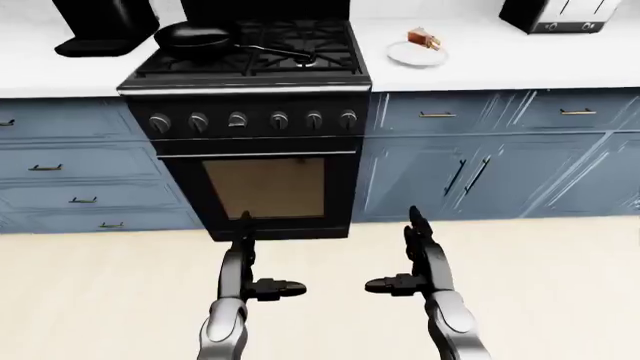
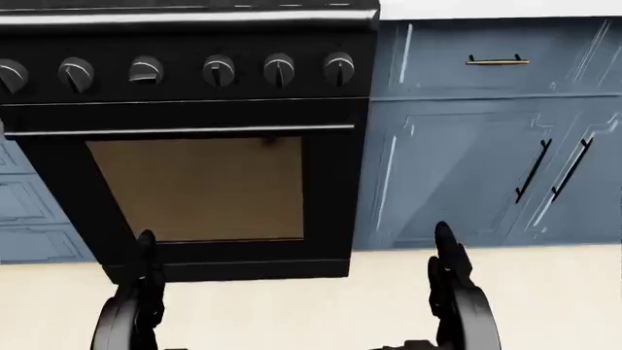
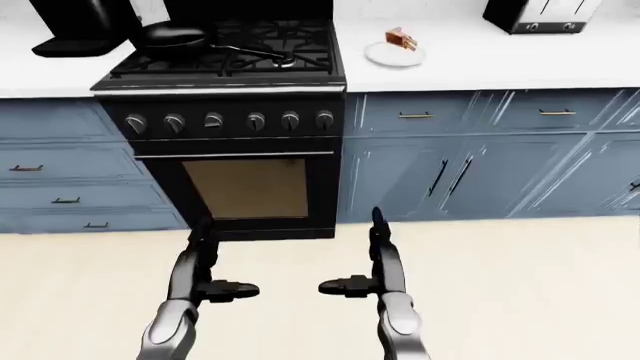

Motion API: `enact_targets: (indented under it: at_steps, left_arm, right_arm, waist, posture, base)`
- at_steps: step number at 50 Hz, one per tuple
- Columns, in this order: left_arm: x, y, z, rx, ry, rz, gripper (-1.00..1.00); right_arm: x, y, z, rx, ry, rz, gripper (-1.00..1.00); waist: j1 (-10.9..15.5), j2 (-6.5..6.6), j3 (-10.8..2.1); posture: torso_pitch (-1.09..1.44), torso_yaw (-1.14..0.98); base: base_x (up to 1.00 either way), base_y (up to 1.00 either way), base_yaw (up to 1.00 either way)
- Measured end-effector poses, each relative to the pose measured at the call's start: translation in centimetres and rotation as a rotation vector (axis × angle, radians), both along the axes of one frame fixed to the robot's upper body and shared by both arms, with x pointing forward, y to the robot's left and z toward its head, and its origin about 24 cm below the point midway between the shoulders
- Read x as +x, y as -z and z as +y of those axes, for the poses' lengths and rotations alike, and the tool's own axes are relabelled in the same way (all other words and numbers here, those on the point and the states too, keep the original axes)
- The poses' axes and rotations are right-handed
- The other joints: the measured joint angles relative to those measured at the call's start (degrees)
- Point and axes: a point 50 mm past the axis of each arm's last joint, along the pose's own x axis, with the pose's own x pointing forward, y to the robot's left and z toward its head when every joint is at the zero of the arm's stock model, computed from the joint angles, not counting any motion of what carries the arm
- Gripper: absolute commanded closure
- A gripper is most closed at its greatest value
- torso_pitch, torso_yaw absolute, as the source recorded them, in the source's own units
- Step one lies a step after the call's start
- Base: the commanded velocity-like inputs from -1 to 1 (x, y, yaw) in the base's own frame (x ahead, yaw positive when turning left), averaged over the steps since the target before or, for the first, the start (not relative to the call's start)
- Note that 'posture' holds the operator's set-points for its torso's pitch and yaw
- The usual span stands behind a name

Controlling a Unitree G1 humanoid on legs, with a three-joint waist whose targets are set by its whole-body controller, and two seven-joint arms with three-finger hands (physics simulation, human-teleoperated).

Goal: Pick the lamb chop from the plate and place it in the pan.

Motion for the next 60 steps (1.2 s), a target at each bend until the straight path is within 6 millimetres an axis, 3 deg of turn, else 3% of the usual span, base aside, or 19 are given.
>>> enact_targets:
  at_steps: [1, 3, 5, 7, 12, 21, 24, 26, 29, 32, 36, 40, 46, 51, 60]
  left_arm:
    - [0.1, -0.4, 0.1, 0.003, -0.001, -0.020, -1.00]
    - [0.7, -2.0, 0.1, 0.012, -0.004, -0.106, -1.00]
    - [0.8, -2.3, 0.1, 0.013, -0.005, -0.132, -1.00]
    - [0.5, -1.7, 0.1, 0.011, -0.005, -0.106, -1.00]
    - [0.3, -1.1, 0.0, 0.008, -0.004, -0.065, -1.00]
    - [1.0, -1.8, 0.1, 0.030, 0.000, -0.088, -1.00]
    - [1.8, -2.6, 0.3, 0.031, -0.005, -0.098, -1.00]
    - [4.4, -4.1, 0.8, 0.018, -0.023, -0.090, -1.00]
    - [5.7, -6.6, 1.6, 0.008, -0.063, -0.139, -1.00]
    - [5.7, -7.7, 1.2, 0.002, -0.058, -0.185, -1.00]
    - [6.0, -7.9, 0.7, -0.007, -0.042, -0.156, -1.00]
    - [6.6, -9.0, 0.7, 0.003, -0.041, -0.140, -1.00]
    - [8.1, -13.3, 0.4, 0.006, -0.014, -0.165, -1.00]
    - [8.9, -16.2, -0.4, -0.006, 0.018, -0.194, -1.00]
    - [9.7, -19.8, 0.4, 0.004, -0.013, -0.213, -1.00]
  right_arm:
    - [0.1, -0.4, 0.0, -0.003, -0.003, -0.018, -1.00]
    - [0.6, -1.9, 0.0, -0.013, -0.007, -0.096, -1.00]
    - [0.7, -2.1, 0.2, -0.013, -0.012, -0.116, -1.00]
    - [0.4, -1.5, 0.3, -0.015, -0.016, -0.092, -1.00]
    - [0.3, -0.8, 0.0, -0.021, -0.005, -0.052, -1.00]
    - [1.2, -1.6, 0.3, -0.032, -0.013, -0.072, -1.00]
    - [2.3, -2.3, 0.2, -0.039, -0.001, -0.079, -1.00]
    - [4.5, -4.2, -0.4, -0.047, 0.010, -0.076, -1.00]
    - [5.7, -7.0, -0.8, -0.049, 0.033, -0.148, -1.00]
    - [5.7, -7.6, -0.8, -0.048, 0.032, -0.178, -1.00]
    - [5.9, -7.7, -0.4, -0.047, 0.012, -0.137, -1.00]
    - [6.4, -9.3, -0.9, -0.065, 0.013, -0.130, -1.00]
    - [7.2, -13.6, -1.6, -0.103, 0.017, -0.172, -1.00]
    - [7.4, -14.9, -1.6, -0.096, -0.005, -0.162, -1.00]
    - [7.4, -19.0, -2.4, -0.093, 0.003, -0.191, -1.00]
  waist:
    - [-0.07, -0.23, -0.59]
    - [0.32, -0.22, -3.44]
    - [0.41, -0.56, -2.36]
    - [0.41, -0.49, -3.07]
    - [0.44, -0.26, -3.10]
    - [0.41, -0.23, -3.97]
    - [0.41, -0.21, -4.07]
    - [0.55, -0.15, -3.35]
    - [0.43, -0.21, -4.45]
    - [0.46, -0.23, -5.19]
    - [0.42, -0.13, -4.49]
    - [0.52, -0.16, -3.48]
    - [0.58, -0.45, -3.50]
    - [0.53, -0.44, -3.72]
    - [0.65, -0.28, -2.86]
  posture:
    - [0.00, 0.00]
    - [0.00, 0.00]
    - [0.00, 0.00]
    - [0.00, 0.00]
    - [0.00, 0.00]
    - [0.00, 0.00]
    - [0.00, 0.00]
    - [0.00, 0.00]
    - [0.00, 0.00]
    - [0.00, 0.00]
    - [0.00, 0.00]
    - [0.00, 0.00]
    - [0.00, 0.00]
    - [0.00, 0.00]
    - [0.00, 0.00]
  base:
    - [0.00, 0.00, 0.00]
    - [0.00, 0.00, 0.00]
    - [0.00, 0.00, 0.00]
    - [0.00, 0.00, 0.00]
    - [0.00, 0.00, 0.00]
    - [0.00, 0.00, 0.00]
    - [0.00, 0.00, 0.00]
    - [0.00, 0.00, 0.00]
    - [0.00, 0.00, 0.00]
    - [0.00, 0.00, 0.00]
    - [0.00, 0.00, 0.00]
    - [0.00, 0.00, 0.00]
    - [0.00, 0.00, 0.00]
    - [0.00, 0.00, 0.00]
    - [0.00, 0.00, 0.00]
